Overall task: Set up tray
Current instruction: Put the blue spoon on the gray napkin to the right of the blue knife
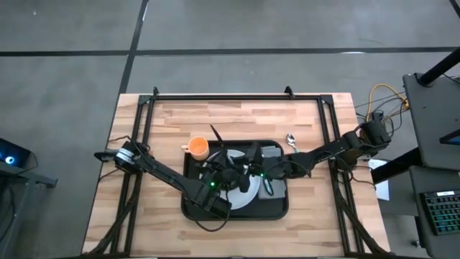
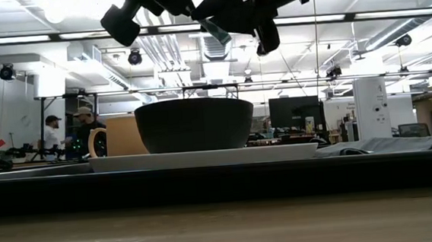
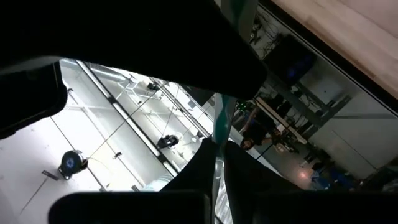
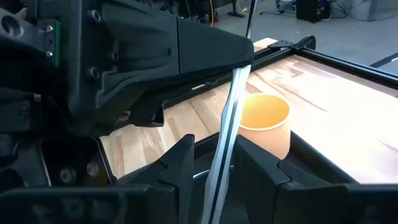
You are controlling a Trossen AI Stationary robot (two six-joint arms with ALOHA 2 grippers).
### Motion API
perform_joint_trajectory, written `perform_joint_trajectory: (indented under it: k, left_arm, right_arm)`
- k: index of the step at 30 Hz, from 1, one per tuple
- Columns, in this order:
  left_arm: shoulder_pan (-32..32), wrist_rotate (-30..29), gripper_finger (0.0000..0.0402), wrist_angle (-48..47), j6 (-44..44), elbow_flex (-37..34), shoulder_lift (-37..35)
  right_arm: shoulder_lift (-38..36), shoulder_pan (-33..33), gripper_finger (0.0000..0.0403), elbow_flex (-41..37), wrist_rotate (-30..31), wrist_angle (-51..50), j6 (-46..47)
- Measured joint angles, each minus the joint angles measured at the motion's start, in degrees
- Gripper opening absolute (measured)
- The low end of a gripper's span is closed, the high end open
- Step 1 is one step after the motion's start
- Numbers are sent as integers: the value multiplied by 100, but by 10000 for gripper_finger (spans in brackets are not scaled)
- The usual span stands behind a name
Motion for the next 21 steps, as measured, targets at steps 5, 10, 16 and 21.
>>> perform_joint_trajectory:
  k: [5, 10, 16, 21]
  left_arm:
    - [-45, 20, 0, 28, 15, -2, 31]
    - [-143, 46, 0, 36, 19, -2, 31]
    - [-151, 47, 0, 9, 35, -4, 31]
    - [-155, 100, 2, 25, 98, -4, 31]
  right_arm:
    - [-11, -17, 89, 0, 12, -22, -48]
    - [-11, -15, 67, 0, 1, -54, -80]
    - [-11, -32, 20, -4, -23, -89, -99]
    - [-11, -30, 15, -7, -90, -89, -95]
